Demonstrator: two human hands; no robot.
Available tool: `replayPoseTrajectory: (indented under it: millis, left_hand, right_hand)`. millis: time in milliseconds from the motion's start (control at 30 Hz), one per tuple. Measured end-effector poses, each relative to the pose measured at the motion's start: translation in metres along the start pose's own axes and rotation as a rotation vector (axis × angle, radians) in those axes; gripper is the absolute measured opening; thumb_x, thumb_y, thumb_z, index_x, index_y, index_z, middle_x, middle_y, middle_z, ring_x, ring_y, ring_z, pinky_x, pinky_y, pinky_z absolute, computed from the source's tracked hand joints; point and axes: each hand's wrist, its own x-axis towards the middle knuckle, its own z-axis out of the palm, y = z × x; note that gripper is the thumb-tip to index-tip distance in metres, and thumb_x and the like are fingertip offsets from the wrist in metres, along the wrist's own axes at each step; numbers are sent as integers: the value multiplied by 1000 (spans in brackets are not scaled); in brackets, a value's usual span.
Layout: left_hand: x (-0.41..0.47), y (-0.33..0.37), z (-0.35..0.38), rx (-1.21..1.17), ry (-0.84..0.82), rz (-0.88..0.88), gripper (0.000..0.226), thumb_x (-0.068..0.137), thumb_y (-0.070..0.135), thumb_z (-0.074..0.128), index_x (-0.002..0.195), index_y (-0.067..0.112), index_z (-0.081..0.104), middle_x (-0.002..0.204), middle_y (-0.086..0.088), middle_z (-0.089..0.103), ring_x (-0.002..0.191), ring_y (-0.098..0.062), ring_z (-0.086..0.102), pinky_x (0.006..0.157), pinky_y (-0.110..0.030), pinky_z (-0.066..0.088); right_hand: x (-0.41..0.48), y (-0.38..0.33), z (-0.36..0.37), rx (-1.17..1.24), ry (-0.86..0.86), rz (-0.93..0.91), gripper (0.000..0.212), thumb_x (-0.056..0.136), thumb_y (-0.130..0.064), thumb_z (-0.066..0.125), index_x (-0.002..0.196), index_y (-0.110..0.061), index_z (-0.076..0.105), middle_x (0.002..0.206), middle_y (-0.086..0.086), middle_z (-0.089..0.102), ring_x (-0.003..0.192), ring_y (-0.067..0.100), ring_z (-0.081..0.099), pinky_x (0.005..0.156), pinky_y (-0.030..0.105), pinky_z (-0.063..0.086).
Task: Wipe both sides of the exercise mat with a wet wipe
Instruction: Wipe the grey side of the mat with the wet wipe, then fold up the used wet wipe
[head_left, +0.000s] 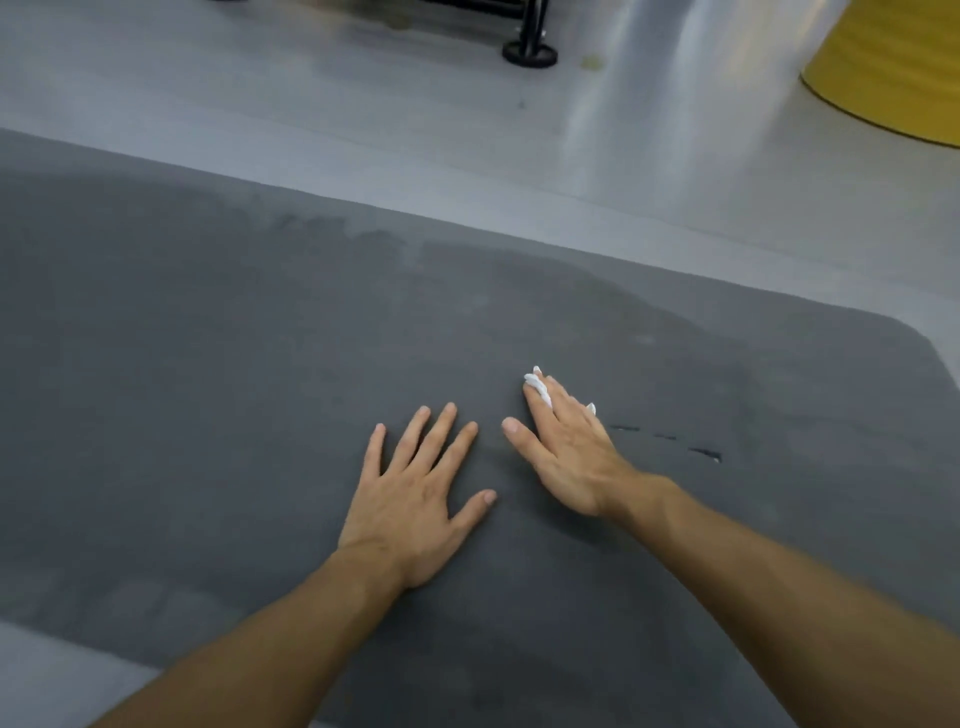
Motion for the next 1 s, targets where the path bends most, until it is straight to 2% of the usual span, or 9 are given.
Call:
replayPoseTrajectory:
  millis: [167,300,367,433,533,633,767,900,1000]
  left_hand:
    - [-30,-44,-9,-66,-12,-280,76,90,77,-2,158,45,-16,166,14,-28,153,-13,-27,123,-54,-15]
    - [-52,-74,-20,-104,-70,-433,83,85,75,-6,159,41,-12,167,11,-25,154,-15,-23,126,-49,-9]
    - [-54,-84,-31,-227,-88,-451,70,100,64,15,163,35,1,170,9,-14,156,-15,-16,127,-45,-5]
    - [-47,-90,-44,-449,-72,-485,55,108,48,27,161,33,22,171,8,2,158,-15,-4,127,-45,0]
    - [-38,-99,-63,-863,-20,-491,45,109,38,26,145,29,51,158,-2,43,149,-21,33,123,-46,25]
    - [-49,-105,-87,-1120,54,-488,45,106,47,26,131,35,62,136,7,61,130,-14,54,113,-39,40]
    - [-71,-118,-135,-1315,317,-615,36,109,41,33,117,24,63,112,7,66,106,-9,62,91,-27,47]
    - [-85,-141,-181,-1517,565,-764,27,106,26,47,102,16,72,103,-2,69,105,-23,64,96,-32,50]
    - [-106,-156,-208,-1696,488,-737,28,106,17,48,87,14,68,87,-4,68,83,-22,65,74,-27,52]
  right_hand:
    - [-10,-75,43,80,-61,-111,98,82,-81,1,163,-24,-4,165,-19,-18,146,-7,-24,113,27,-20]
    - [-13,-123,72,181,-65,-81,85,93,-74,8,163,-27,-1,166,-21,-13,149,-5,-20,116,29,-18]
    - [-10,-147,75,435,-66,41,76,99,-70,16,162,-30,7,166,-24,-1,152,-2,-11,122,34,-15]
    - [-5,-170,75,856,-128,187,84,90,-83,20,159,-36,21,161,-23,22,152,4,12,126,38,0]
    - [2,-208,74,1205,-106,194,90,85,-88,24,129,-21,63,127,6,66,124,18,56,117,38,33]
    - [0,-257,59,1568,-94,200,91,89,-82,31,121,-4,66,120,6,72,121,15,62,116,38,37]
    - [-21,-321,35,1782,-204,136,82,92,-81,26,131,-18,61,131,8,67,125,22,60,117,43,35]
    - [-50,-369,28,1693,-246,49,66,105,-59,21,144,-16,53,140,7,62,134,20,54,120,41,33]
    - [-66,-385,23,1621,-103,11,35,108,-18,40,129,-6,65,125,14,70,119,22,66,104,34,51]
